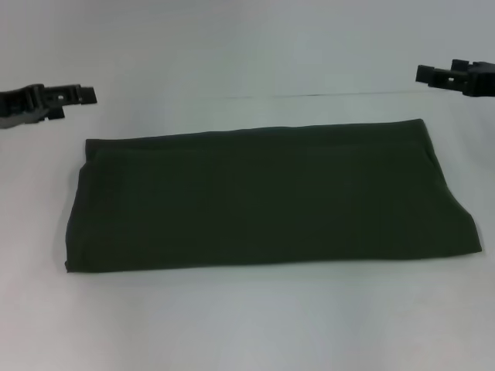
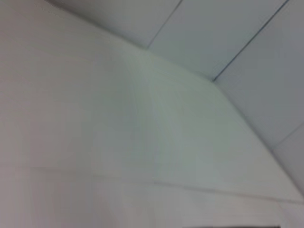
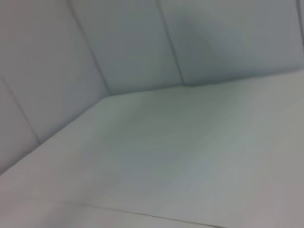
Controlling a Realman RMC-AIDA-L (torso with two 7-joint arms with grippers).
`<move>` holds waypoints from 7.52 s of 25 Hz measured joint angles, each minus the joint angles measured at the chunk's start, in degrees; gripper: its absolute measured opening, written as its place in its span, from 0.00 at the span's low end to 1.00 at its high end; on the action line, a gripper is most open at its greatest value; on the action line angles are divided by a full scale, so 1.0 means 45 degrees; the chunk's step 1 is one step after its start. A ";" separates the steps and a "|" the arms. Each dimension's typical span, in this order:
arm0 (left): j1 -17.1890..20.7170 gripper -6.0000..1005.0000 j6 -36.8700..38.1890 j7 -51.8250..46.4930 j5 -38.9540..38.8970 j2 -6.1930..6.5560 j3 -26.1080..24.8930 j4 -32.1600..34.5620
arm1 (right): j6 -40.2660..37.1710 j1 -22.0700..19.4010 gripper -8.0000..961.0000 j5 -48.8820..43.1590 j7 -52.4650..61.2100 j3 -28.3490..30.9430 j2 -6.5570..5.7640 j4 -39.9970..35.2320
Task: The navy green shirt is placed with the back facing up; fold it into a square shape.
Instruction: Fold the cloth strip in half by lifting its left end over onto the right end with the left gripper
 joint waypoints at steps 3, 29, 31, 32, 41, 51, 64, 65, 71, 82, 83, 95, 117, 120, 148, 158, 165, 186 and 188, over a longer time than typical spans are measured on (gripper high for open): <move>-0.0226 0.88 0.0092 -0.0845 0.0913 0.0097 0.0240 0.0053 | -0.0247 -0.0148 0.98 0.0346 -0.1314 -0.0029 0.0004 0.0275; 0.1524 0.89 0.3029 -0.2942 0.1706 -0.0152 -0.0701 0.1303 | -0.1172 0.0283 0.97 0.0318 -0.3401 -0.0787 0.0184 0.0545; 0.1730 0.89 0.2788 -0.2984 0.1876 -0.0215 -0.0840 0.1325 | -0.1178 0.0359 0.97 0.0317 -0.3507 -0.0841 0.0233 0.0557; 0.1837 0.89 0.2592 -0.2992 0.1961 -0.0256 -0.0891 0.1294 | -0.1182 0.0374 0.97 0.0318 -0.3531 -0.0905 0.0243 0.0562; 0.2219 0.88 0.1984 -0.3205 0.2462 -0.0460 -0.0933 0.0588 | -0.1092 0.0627 0.97 0.0322 -0.3472 -0.1601 0.0341 0.0556; 0.2161 0.88 0.1563 -0.3552 0.2616 -0.0433 -0.0935 -0.0255 | -0.2242 0.0583 0.97 0.0318 -0.3655 -0.2616 0.0255 0.0524; 0.2059 0.88 0.1537 -0.4049 0.3247 -0.0398 -0.0865 -0.0328 | -0.6229 0.0729 0.97 0.0152 -0.3214 -0.3544 -0.0628 0.0420; 0.2044 0.88 0.1520 -0.4055 0.3228 -0.0405 -0.0859 -0.0367 | -0.6225 0.0729 0.97 0.0135 -0.3250 -0.3548 -0.0628 0.0419; 0.1813 0.88 0.1444 -0.4085 0.3236 -0.0363 -0.0812 -0.0780 | -0.6186 0.0761 0.97 -0.0023 -0.3346 -0.3676 -0.0568 0.0416; 0.1684 0.88 0.0772 -0.4090 0.3252 -0.0396 -0.0741 -0.1454 | -0.6316 0.0797 0.97 -0.0073 -0.3497 -0.3774 -0.0538 0.0405; 0.1660 0.88 0.0722 -0.4090 0.3252 -0.0401 -0.0736 -0.1482 | -0.6318 0.0807 0.97 -0.0073 -0.3506 -0.3774 -0.0539 0.0403; 0.1358 0.88 0.0097 -0.4210 0.3253 -0.0361 -0.0604 -0.2105 | -0.6358 0.0886 0.97 -0.0072 -0.3618 -0.3795 -0.0543 0.0324; 0.0994 0.88 -0.0409 -0.4365 0.3288 -0.0358 -0.0291 -0.2456 | -0.6696 0.0857 0.96 -0.0072 -0.3652 -0.3855 -0.0501 0.0105; 0.0987 0.88 -0.0489 -0.4377 0.3289 -0.0355 -0.0188 -0.2473 | -0.6713 0.0857 0.97 -0.0072 -0.3651 -0.3856 -0.0487 0.0105; 0.0718 0.88 -0.0624 -0.4754 0.3170 -0.0429 0.0373 -0.2506 | -0.6918 0.0831 0.97 -0.0072 -0.3658 -0.3874 -0.0479 0.0066; 0.0610 0.88 -0.0555 -0.4758 0.3172 -0.0414 0.0372 -0.2651 | -0.6910 0.0810 0.97 -0.0071 -0.3690 -0.3873 -0.0479 -0.0005; 0.0634 0.82 -0.0691 -0.4758 0.3175 -0.0433 0.0371 -0.2659 | -0.6919 0.0781 0.97 -0.0072 -0.3691 -0.3873 -0.0444 -0.0109; 0.0654 0.51 -0.0710 -0.4757 0.3176 -0.0435 0.0373 -0.2717 | -0.7019 0.0740 0.97 -0.0072 -0.3734 -0.3873 -0.0405 -0.0248; 0.0653 0.51 -0.0710 -0.4757 0.3176 -0.0435 0.0371 -0.2717 | -0.7028 0.0731 0.97 -0.0072 -0.3768 -0.3873 -0.0394 -0.0248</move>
